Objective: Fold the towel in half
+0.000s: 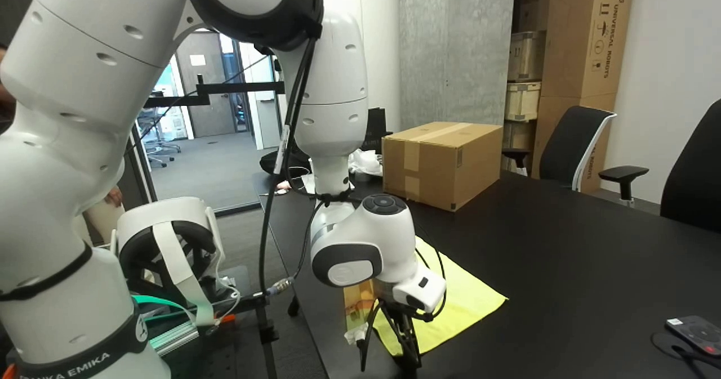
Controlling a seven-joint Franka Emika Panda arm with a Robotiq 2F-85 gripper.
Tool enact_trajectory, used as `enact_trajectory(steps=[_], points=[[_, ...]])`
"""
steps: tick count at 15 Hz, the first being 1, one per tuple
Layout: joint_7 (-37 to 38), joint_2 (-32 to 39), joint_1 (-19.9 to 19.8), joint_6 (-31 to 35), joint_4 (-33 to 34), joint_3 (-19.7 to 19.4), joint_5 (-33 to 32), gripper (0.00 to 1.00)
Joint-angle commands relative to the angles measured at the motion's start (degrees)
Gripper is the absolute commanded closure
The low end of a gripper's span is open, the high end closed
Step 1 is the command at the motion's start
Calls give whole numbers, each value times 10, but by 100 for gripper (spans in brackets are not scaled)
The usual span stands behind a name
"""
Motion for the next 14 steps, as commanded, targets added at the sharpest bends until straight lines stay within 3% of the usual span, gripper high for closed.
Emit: enact_trajectory(steps=[1,14], points=[[21,10,19,-14,17,-14,-9,0],[44,-2,-3,-29,-11,-4,-3,0]])
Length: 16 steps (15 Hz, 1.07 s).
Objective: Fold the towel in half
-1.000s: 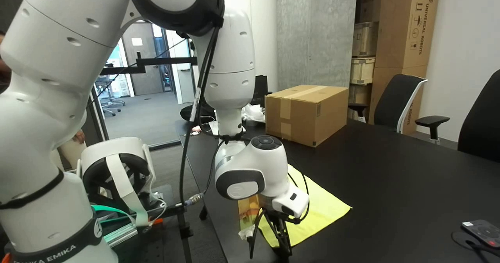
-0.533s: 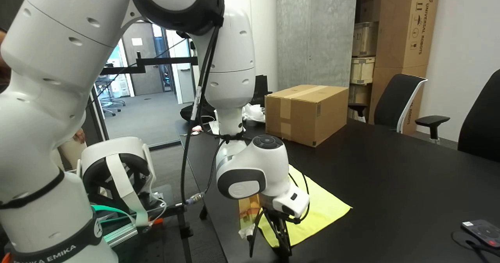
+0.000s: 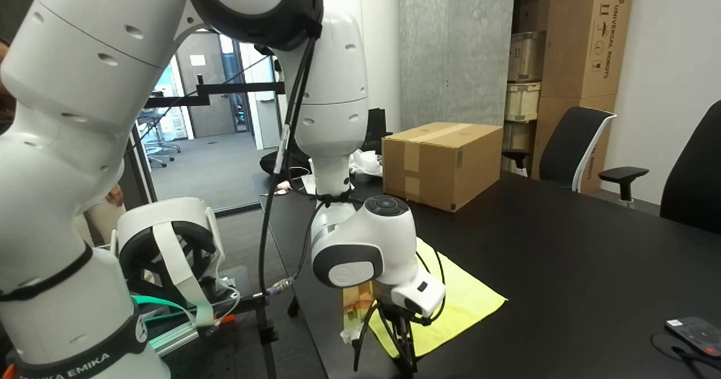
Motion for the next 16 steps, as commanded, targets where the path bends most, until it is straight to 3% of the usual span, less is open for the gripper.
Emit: enact_trajectory(steps=[1,14,16], points=[[13,-2,-9,-10,-15,4,-2,0],[28,-28,-48,-2,-70,25,-2,0],[28,-35,-56,-2,-73,32,-3,6]])
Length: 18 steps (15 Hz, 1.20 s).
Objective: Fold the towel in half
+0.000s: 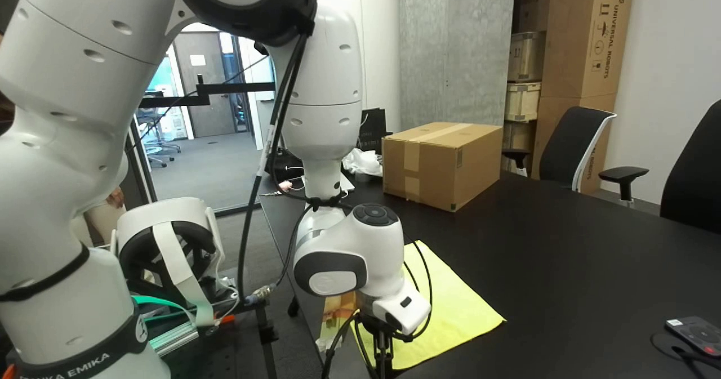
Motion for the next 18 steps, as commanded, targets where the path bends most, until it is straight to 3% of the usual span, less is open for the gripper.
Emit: enact_trajectory(steps=[1,5,9,14,18], points=[[6,-28,-23,-3,-23,18,-3,10],[9,-54,-18,-17,-28,19,0,21],[9,-73,-13,-44,-28,21,4,16],[2,-70,-7,-78,-19,19,11,26],[-1,-68,-4,-99,-18,14,16,57]])
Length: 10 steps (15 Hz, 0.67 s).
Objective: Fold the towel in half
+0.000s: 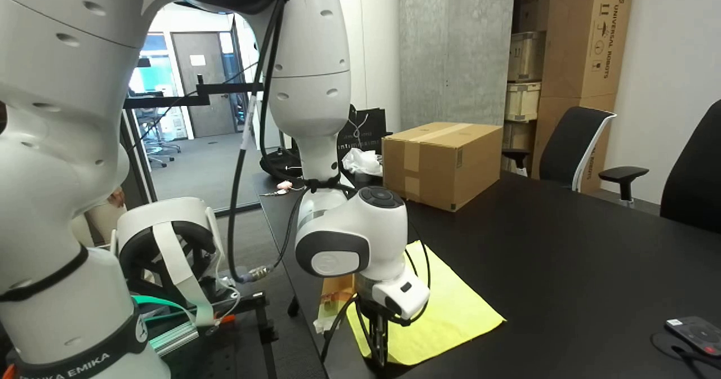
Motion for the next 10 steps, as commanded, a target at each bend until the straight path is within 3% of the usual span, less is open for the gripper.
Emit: enact_trajectory(steps=[1,6,8,9,10], points=[[-3,-9,7,-23,-1,-3,14,61],[1,-19,21,-23,-8,-14,16,59],[3,-19,26,-19,-9,-18,17,71],[3,-23,29,-20,-11,-19,18,86],[5,-24,34,-16,-14,-22,18,88]])
